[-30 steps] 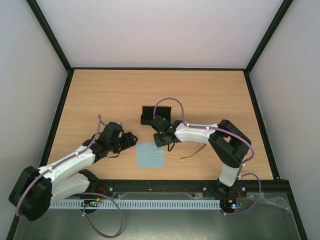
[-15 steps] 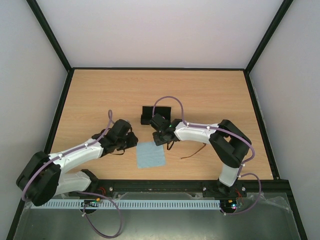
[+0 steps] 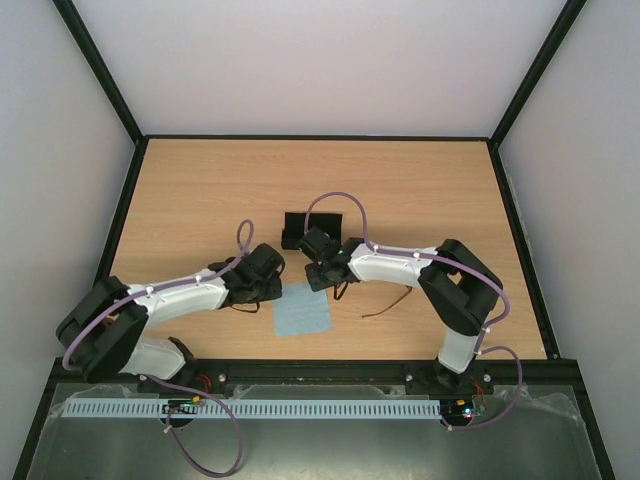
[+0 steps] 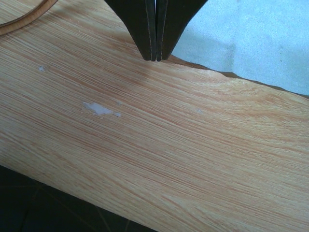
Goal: Organize the sunglasses
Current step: Fold the glasses cleaning cloth at the center of the board.
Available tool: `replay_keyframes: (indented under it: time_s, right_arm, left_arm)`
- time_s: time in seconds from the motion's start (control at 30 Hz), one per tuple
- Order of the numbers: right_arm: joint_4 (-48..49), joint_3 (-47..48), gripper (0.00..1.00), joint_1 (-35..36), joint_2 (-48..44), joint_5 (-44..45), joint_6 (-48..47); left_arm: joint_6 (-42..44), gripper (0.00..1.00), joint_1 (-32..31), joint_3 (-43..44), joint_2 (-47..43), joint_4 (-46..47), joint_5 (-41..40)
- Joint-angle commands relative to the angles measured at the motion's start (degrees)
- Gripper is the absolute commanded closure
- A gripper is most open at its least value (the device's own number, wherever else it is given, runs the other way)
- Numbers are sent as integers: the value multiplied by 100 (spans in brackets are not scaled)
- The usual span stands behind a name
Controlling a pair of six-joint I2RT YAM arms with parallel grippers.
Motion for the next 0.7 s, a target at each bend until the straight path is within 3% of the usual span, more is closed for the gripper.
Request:
replay_keyframes:
  time_s: [0.0,0.27,0.67]
  right_arm:
    - [-229,70,99,48,49,104,-30]
    - [-191,13,99,47,28,96,-22]
    - [-139,-76,99,44,-36,116,-17]
  left_arm:
    - [-31,81,-131,202,152,-262,-351]
    - [-67,82,-227,264,478,-183,-437]
    - [-98,91,-290,316,772,-64,-483]
